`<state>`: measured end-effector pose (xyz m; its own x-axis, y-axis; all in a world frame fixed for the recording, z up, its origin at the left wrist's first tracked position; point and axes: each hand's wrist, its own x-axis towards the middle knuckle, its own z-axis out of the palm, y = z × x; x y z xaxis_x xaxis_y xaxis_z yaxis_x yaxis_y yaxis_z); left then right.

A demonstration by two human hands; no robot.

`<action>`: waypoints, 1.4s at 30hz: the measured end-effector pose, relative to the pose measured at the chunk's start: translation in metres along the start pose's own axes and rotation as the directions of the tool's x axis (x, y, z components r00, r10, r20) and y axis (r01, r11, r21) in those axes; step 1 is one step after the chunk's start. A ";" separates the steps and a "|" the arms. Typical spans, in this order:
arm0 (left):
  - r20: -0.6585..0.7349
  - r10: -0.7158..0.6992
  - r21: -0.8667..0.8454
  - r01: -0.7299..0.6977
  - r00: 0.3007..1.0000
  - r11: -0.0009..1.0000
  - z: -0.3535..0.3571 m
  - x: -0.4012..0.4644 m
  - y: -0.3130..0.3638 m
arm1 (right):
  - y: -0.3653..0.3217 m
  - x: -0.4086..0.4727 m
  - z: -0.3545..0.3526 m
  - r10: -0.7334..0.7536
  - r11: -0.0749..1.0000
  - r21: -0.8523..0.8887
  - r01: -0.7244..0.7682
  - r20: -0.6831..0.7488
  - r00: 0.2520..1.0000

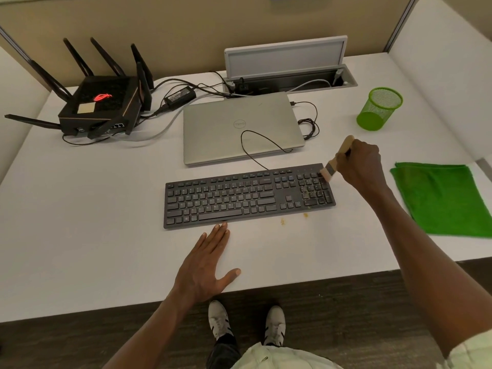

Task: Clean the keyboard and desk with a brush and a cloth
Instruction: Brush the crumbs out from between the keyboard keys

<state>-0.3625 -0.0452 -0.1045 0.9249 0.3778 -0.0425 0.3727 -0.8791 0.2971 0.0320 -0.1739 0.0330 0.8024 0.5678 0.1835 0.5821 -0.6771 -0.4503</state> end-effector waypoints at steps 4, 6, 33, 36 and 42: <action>0.001 -0.007 -0.004 0.007 1.000 1.000 -0.001 0.000 0.000 | -0.001 0.003 0.003 -0.179 0.975 0.149 0.167 0.073 0.981; 0.006 -0.009 -0.003 0.009 1.000 1.000 -0.001 0.000 0.000 | 0.004 0.002 0.007 -0.221 0.963 0.181 0.200 0.101 0.970; -0.013 -0.005 -0.007 0.005 1.000 1.000 0.000 0.000 0.000 | 0.003 0.001 0.013 -0.407 0.912 0.091 0.400 0.094 0.908; -0.008 -0.004 -0.010 0.004 1.000 1.000 0.000 0.000 -0.001 | -0.015 -0.001 0.017 -0.477 0.866 0.217 0.450 0.092 0.874; -0.009 -0.003 -0.007 0.003 1.000 1.000 -0.001 0.000 0.000 | 0.005 0.003 0.020 -0.387 0.915 0.172 0.365 0.118 0.915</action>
<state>-0.3629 -0.0450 -0.1039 0.9229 0.3835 -0.0348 0.3754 -0.8759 0.3032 0.0341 -0.1660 0.0135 0.4933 0.8365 0.2385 0.8025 -0.3320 -0.4957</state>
